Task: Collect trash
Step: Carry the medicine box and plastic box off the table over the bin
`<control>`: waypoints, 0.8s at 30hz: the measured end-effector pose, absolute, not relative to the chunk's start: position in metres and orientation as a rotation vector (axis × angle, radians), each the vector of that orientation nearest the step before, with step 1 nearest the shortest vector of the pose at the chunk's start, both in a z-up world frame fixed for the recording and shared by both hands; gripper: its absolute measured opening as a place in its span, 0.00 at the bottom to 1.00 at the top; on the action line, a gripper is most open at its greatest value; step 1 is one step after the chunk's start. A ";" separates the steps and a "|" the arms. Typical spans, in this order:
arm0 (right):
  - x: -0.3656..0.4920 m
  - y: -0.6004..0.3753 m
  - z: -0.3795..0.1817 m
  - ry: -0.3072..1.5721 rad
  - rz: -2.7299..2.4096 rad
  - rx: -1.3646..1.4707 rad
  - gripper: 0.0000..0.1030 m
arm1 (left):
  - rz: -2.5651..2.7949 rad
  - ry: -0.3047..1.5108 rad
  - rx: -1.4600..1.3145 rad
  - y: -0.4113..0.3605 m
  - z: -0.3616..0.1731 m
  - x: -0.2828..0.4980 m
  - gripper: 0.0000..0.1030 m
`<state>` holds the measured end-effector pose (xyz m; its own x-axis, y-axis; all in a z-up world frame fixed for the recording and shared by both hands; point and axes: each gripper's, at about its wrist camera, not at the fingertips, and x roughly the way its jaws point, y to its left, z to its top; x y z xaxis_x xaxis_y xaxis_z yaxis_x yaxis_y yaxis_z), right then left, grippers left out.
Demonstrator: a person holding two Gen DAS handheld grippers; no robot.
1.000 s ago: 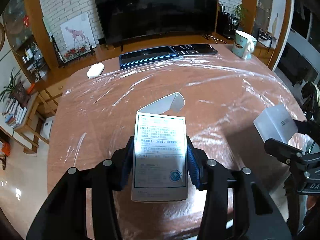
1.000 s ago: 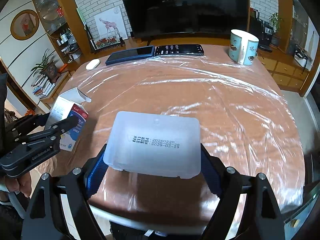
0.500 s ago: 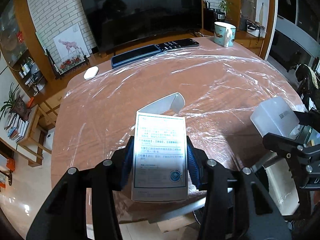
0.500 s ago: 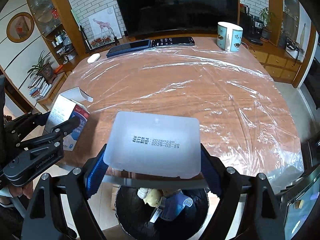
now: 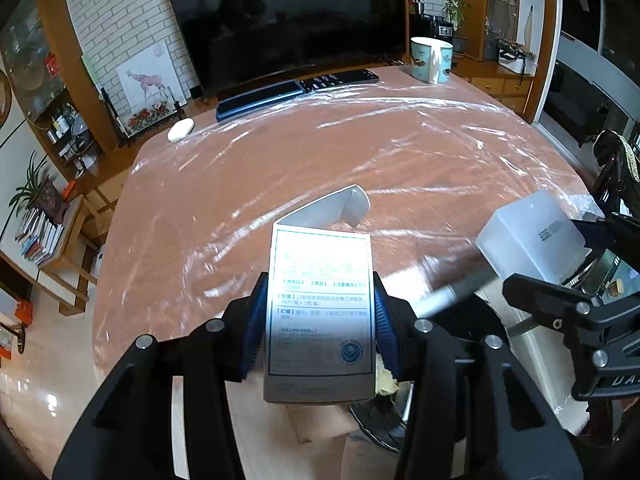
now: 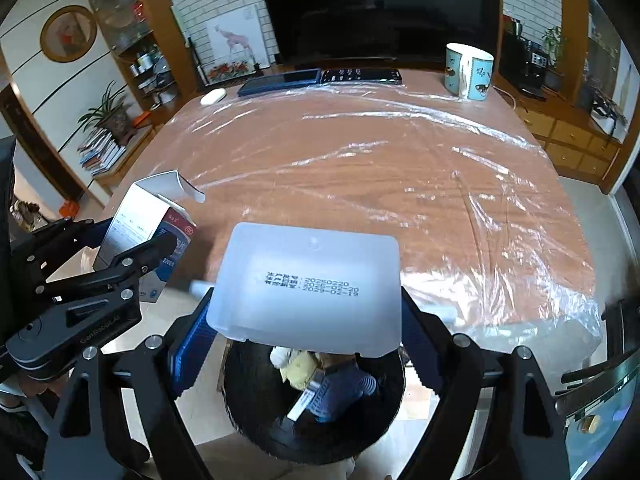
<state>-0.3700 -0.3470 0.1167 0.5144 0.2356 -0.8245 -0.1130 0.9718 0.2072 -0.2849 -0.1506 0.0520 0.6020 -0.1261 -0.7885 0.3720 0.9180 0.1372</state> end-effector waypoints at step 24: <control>-0.437 -0.359 0.076 1.105 0.246 0.013 0.80 | -0.344 0.982 0.329 -0.177 0.017 -0.364 0.47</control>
